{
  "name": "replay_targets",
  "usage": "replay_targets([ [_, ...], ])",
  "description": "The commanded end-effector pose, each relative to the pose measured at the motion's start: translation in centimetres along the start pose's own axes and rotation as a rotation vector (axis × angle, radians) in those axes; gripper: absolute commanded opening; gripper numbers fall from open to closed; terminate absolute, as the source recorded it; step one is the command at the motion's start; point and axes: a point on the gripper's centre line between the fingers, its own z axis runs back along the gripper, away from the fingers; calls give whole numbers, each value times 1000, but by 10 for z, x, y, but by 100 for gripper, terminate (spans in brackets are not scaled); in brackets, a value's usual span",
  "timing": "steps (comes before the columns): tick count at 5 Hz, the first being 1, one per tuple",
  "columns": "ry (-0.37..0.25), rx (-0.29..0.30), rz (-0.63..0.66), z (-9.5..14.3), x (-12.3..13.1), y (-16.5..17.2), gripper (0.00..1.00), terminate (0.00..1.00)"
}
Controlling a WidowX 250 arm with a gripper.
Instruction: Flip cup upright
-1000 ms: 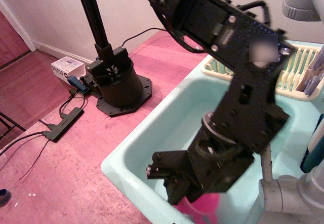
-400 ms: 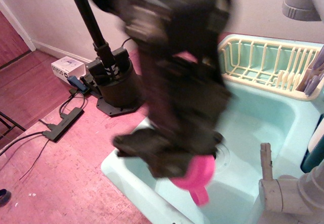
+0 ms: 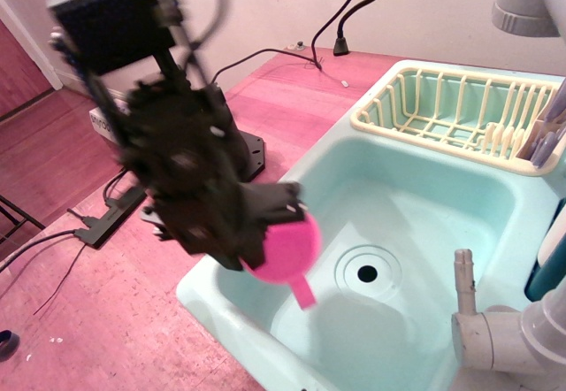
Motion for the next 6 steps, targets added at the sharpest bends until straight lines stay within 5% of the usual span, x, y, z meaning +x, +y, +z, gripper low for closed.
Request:
replay_targets([
  [1, -135, 54, 90, 0, -6, 2, 100, 0],
  [3, -165, 21, 45, -14, 7, 25, 100, 0],
  [4, -162, 15, 63, -2, 7, 31, 100, 0],
  [5, -117, 10, 35, 41, -4, 64, 100, 0],
  [6, -165, -86, 25, 72, -12, 85, 100, 0],
])
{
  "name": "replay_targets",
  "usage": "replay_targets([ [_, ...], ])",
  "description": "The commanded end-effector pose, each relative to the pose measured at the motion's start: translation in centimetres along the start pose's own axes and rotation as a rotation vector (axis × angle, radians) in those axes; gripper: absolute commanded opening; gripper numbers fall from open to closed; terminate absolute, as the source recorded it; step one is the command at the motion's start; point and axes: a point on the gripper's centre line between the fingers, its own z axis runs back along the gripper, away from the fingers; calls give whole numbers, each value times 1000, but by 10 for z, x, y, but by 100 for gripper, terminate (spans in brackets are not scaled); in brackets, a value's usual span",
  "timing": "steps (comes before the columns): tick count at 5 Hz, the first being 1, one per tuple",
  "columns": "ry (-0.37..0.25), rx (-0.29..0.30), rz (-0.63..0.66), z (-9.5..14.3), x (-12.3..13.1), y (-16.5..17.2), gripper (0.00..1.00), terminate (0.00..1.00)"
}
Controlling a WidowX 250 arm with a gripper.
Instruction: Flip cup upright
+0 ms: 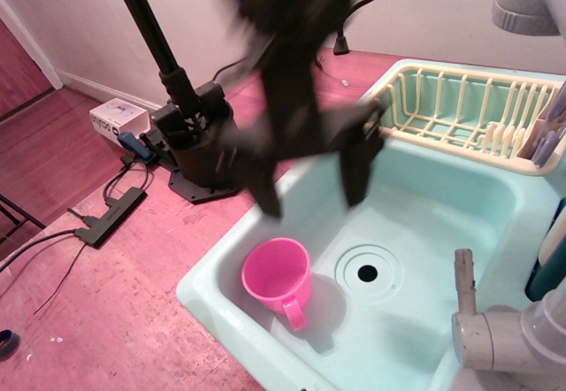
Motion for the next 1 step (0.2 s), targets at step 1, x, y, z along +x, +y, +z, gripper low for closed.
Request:
replay_targets([
  [1, -44, -85, -43, 39, 3, 16, 100, 100],
])
